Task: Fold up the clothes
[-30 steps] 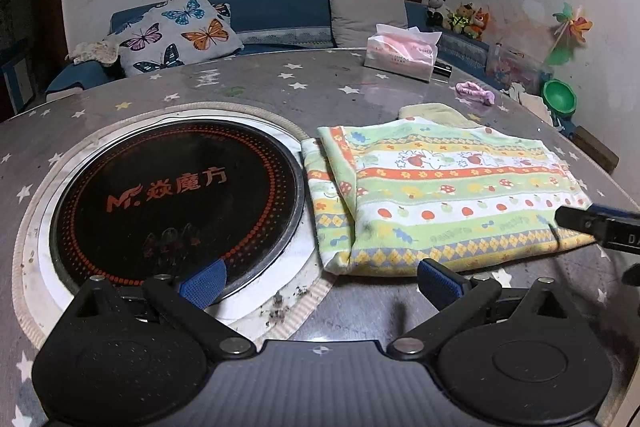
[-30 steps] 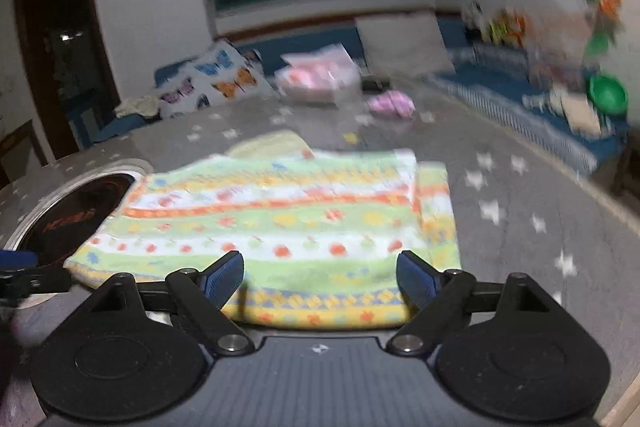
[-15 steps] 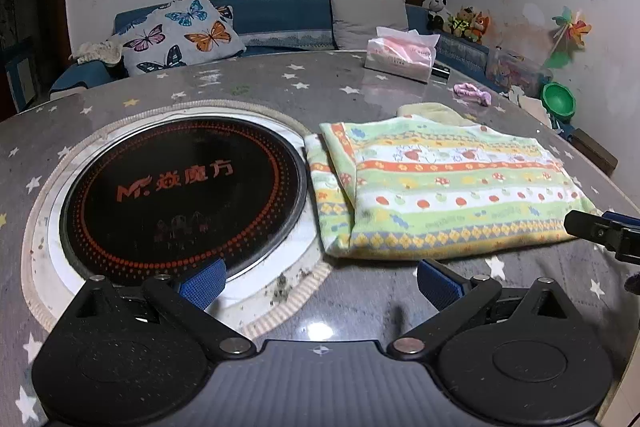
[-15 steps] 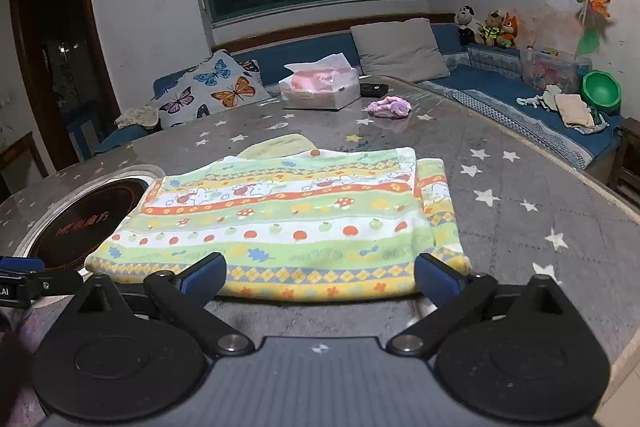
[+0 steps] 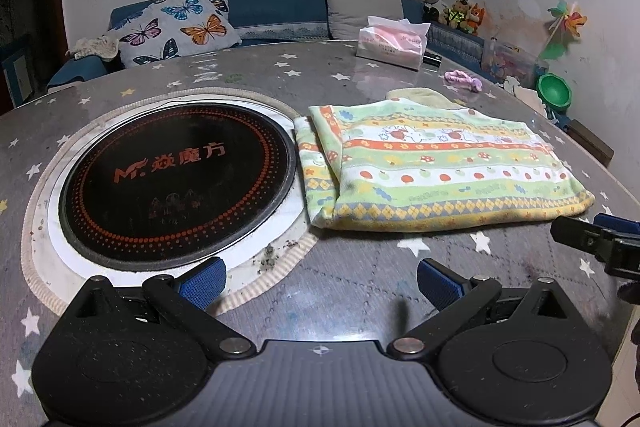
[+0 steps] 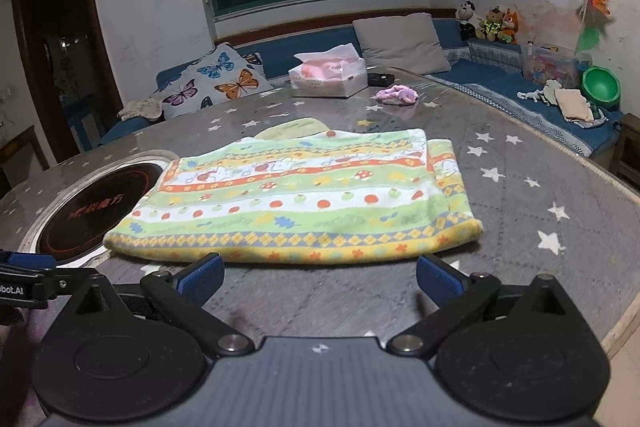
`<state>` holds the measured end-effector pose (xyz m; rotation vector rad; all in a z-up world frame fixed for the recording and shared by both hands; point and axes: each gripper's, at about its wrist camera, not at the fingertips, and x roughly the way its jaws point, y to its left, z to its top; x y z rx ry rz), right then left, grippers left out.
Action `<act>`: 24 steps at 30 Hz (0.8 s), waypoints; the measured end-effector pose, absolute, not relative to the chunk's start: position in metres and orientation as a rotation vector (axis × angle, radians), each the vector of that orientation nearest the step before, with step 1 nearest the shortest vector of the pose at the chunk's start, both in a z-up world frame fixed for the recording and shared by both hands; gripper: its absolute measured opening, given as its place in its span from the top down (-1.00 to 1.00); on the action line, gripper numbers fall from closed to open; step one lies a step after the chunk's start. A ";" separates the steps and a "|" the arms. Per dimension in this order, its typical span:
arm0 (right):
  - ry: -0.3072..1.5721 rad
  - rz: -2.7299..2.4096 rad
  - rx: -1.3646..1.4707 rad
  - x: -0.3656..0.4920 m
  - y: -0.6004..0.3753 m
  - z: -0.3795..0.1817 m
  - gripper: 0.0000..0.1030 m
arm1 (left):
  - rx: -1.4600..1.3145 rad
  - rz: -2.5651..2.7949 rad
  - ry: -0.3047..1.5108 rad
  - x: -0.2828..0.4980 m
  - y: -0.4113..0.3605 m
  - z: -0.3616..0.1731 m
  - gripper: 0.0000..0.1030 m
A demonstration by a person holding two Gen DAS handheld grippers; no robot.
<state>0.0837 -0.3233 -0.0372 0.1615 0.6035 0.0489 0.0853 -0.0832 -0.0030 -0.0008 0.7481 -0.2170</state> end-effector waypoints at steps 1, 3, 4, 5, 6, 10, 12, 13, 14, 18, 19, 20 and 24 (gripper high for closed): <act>0.605 0.051 0.159 0.083 -0.322 -0.037 -1.00 | 0.000 -0.218 0.748 0.085 -0.083 -0.003 -1.00; 0.607 0.054 0.150 0.081 -0.319 -0.037 -1.00 | 0.003 -0.218 0.749 0.083 -0.084 -0.002 -1.00; 0.608 0.054 0.146 0.081 -0.318 -0.038 -1.00 | 0.005 -0.218 0.750 0.082 -0.084 -0.002 -1.00; 0.609 0.055 0.142 0.080 -0.317 -0.038 -1.00 | 0.006 -0.219 0.751 0.082 -0.084 -0.002 -1.00; 0.610 0.055 0.138 0.080 -0.316 -0.038 -1.00 | 0.008 -0.219 0.752 0.081 -0.085 -0.002 -1.00; 0.614 0.056 0.135 0.078 -0.315 -0.039 -1.00 | 0.016 -0.220 0.756 0.078 -0.086 -0.002 -1.00; 0.616 0.058 0.133 0.077 -0.314 -0.039 -1.00 | 0.020 -0.221 0.756 0.077 -0.087 -0.002 -1.00; 0.618 0.059 0.131 0.076 -0.314 -0.039 -1.00 | 0.022 -0.220 0.756 0.076 -0.088 -0.002 -1.00; 0.620 0.060 0.130 0.076 -0.313 -0.040 -1.00 | 0.024 -0.220 0.755 0.075 -0.088 -0.002 -1.00; 0.623 0.065 0.127 0.074 -0.310 -0.040 -1.00 | 0.027 -0.220 0.750 0.073 -0.088 -0.001 -1.00; 0.623 0.066 0.127 0.073 -0.310 -0.040 -1.00 | 0.029 -0.220 0.748 0.072 -0.088 0.000 -1.00; 0.623 0.066 0.126 0.073 -0.310 -0.040 -1.00 | 0.030 -0.221 0.747 0.072 -0.088 0.000 -1.00; 0.624 0.069 0.124 0.071 -0.308 -0.040 -1.00 | 0.036 -0.223 0.745 0.069 -0.089 0.000 -1.00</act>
